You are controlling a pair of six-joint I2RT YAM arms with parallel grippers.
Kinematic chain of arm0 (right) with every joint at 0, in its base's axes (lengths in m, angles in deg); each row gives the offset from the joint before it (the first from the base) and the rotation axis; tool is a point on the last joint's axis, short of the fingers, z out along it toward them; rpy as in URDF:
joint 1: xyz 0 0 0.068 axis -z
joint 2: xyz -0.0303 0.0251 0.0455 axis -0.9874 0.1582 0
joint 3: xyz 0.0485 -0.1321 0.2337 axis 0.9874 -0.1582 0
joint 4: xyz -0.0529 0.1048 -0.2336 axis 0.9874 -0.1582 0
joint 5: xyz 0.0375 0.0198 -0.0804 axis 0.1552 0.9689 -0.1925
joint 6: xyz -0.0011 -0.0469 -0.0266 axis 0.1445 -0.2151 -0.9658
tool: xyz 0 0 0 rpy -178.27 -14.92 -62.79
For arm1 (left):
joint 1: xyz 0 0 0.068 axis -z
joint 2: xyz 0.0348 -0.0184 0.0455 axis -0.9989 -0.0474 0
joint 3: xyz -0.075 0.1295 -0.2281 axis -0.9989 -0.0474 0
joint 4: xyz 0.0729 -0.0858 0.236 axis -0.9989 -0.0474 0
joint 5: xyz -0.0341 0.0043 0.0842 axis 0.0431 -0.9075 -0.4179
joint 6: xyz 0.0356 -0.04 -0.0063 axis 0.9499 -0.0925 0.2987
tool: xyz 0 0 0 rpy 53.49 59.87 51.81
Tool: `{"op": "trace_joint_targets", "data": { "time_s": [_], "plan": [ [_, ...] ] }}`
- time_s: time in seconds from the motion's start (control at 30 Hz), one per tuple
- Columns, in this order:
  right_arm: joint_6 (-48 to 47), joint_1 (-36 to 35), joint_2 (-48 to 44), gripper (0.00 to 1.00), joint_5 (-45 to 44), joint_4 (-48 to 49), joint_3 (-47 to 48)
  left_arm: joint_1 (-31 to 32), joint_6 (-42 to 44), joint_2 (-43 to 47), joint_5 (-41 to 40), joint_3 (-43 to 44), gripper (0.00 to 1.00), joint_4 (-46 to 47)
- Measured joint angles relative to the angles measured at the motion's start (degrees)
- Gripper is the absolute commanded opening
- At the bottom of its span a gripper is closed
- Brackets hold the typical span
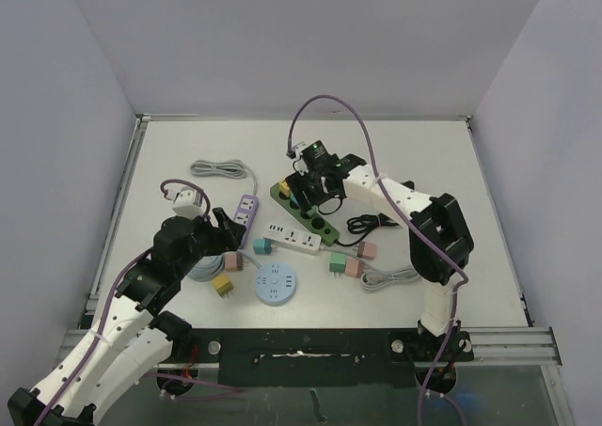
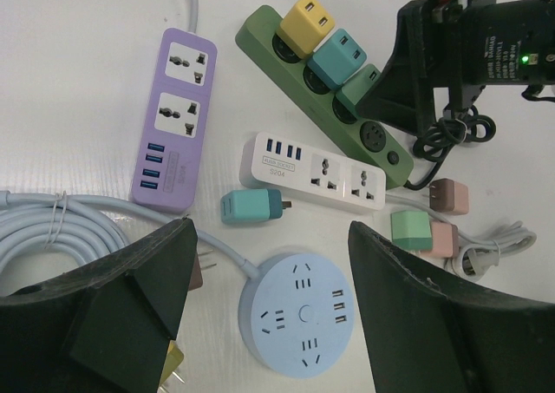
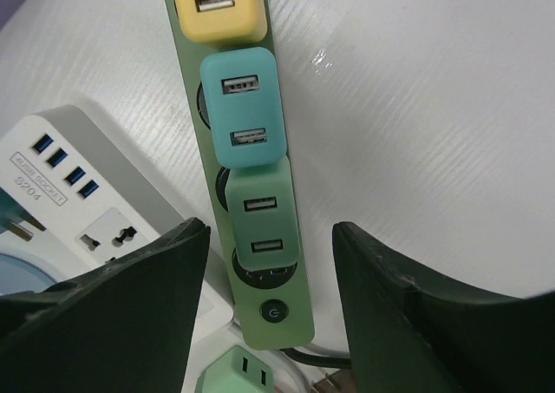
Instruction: Insert the plug
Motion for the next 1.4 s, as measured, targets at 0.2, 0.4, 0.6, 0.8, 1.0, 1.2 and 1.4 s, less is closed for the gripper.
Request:
{"op": "trace_joint_targets", "data": {
  "time_s": [0.2, 0.4, 0.6, 0.8, 1.0, 1.2, 1.4],
  "plan": [
    [3.3, -0.3, -11.8, 0.66, -1.4, 3.0, -5.6, 0.0, -0.1, -0.6, 0.8, 0.0, 0.70, 0.0],
    [8.4, -3.1, -25.0, 0.66, -4.8, 4.5, -20.3, 0.0, -1.2, -2.6, 3.5, 0.0, 0.70, 0.5],
    [15.6, -5.6, -28.2, 0.66, -6.9, 4.0, -33.5, 0.0, -1.7, -4.7, 5.7, 0.0, 0.70, 0.7],
    [22.3, -7.2, -28.3, 0.58, -8.3, 4.2, -37.3, 0.0, -2.9, -5.6, 7.7, 0.0, 0.70, 2.3],
    [27.2, -7.5, -27.0, 0.57, -9.1, 6.9, -37.3, 0.0, -3.8, -5.9, 8.9, 0.0, 0.70, 4.0],
    [31.5, -7.8, -24.1, 0.60, -12.0, 6.3, -37.2, 0.0, -4.1, -5.9, 9.1, 0.0, 0.70, 4.6],
    [34.7, -8.4, -22.6, 0.58, -14.9, 4.7, -36.8, 0.0, -4.1, -5.9, 9.2, 0.0, 0.70, 4.9]
  ]
}}
